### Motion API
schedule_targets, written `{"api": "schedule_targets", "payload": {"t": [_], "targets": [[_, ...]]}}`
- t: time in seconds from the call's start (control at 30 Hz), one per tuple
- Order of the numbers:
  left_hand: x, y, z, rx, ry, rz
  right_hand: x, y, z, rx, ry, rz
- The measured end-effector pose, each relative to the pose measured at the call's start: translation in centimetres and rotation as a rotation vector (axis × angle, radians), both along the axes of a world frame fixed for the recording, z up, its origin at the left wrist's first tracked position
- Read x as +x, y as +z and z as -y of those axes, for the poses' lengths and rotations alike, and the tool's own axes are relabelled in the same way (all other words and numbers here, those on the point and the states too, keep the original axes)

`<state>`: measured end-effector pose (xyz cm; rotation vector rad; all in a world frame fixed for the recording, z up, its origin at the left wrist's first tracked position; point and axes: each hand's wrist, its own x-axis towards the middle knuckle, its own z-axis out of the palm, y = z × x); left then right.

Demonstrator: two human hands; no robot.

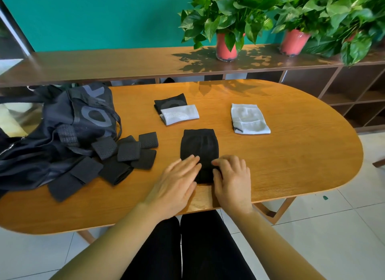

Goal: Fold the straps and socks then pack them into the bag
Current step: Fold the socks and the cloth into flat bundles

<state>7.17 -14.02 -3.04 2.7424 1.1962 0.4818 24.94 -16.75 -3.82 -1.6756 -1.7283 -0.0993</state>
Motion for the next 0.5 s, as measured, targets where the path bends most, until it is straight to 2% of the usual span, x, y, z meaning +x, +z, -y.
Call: {"api": "schedule_targets", "payload": {"t": [0.1,0.2,0.33,0.5], "targets": [[-0.3,-0.4,0.3,-0.053,-0.034,-0.211,0.0,-1.1,0.9,-0.168,0.232,0.272],[-0.5,-0.6,0.1,-0.088,-0.024,-0.335,0.4,-1.8,1.2,-0.378,0.256,0.434],[-0.9,-0.5,-0.1,-0.096,-0.022,-0.398,1.2,-1.3,1.2,-0.53,0.28,0.445],[-1.7,-0.5,0.0,-0.107,-0.003,-0.411,2.0,-0.8,1.4,-0.591,0.239,0.444]]}}
